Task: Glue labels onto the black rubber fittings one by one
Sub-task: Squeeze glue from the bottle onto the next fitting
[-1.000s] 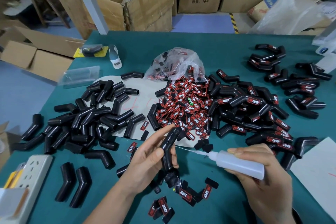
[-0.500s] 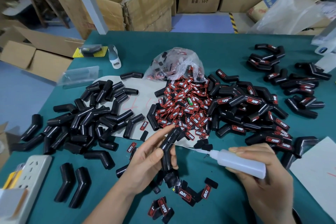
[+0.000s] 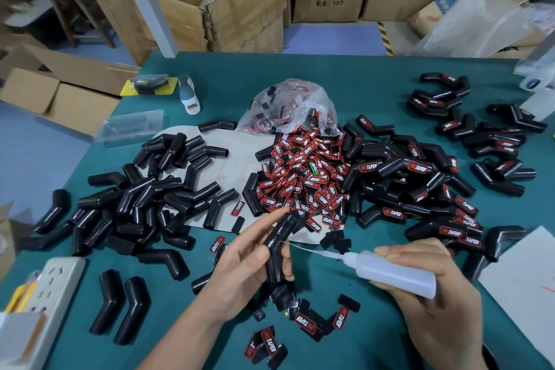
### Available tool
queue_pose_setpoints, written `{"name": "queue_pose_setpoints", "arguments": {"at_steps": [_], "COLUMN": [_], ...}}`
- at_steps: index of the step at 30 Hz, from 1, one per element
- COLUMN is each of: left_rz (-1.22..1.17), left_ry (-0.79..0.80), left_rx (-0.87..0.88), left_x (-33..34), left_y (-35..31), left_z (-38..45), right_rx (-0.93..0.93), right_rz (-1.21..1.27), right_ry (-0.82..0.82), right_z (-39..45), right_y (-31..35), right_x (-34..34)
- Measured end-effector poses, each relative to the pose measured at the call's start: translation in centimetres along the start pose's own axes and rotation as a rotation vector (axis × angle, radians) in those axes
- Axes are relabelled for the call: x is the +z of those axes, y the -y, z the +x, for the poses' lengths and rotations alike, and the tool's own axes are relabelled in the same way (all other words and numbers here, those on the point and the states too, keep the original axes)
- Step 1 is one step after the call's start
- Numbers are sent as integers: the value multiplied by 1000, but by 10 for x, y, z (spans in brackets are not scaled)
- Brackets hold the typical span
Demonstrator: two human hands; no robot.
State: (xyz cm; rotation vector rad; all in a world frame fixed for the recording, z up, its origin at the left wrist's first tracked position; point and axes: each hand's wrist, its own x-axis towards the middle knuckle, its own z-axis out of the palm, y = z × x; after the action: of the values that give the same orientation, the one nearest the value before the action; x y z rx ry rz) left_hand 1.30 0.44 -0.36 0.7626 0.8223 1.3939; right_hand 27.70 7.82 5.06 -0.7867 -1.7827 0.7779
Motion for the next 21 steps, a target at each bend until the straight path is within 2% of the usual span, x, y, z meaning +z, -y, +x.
{"name": "queue_pose_setpoints", "arguments": {"at_steps": [21], "left_rz": [9], "left_ry": [17], "left_rx": [1], "left_x": [-2], "left_y": [1], "left_z": [1], "right_rx": [16], "right_rz": [-39], "right_ry": [-47], "right_z": [-3], "right_y": [-7], "right_x": [-6]}}
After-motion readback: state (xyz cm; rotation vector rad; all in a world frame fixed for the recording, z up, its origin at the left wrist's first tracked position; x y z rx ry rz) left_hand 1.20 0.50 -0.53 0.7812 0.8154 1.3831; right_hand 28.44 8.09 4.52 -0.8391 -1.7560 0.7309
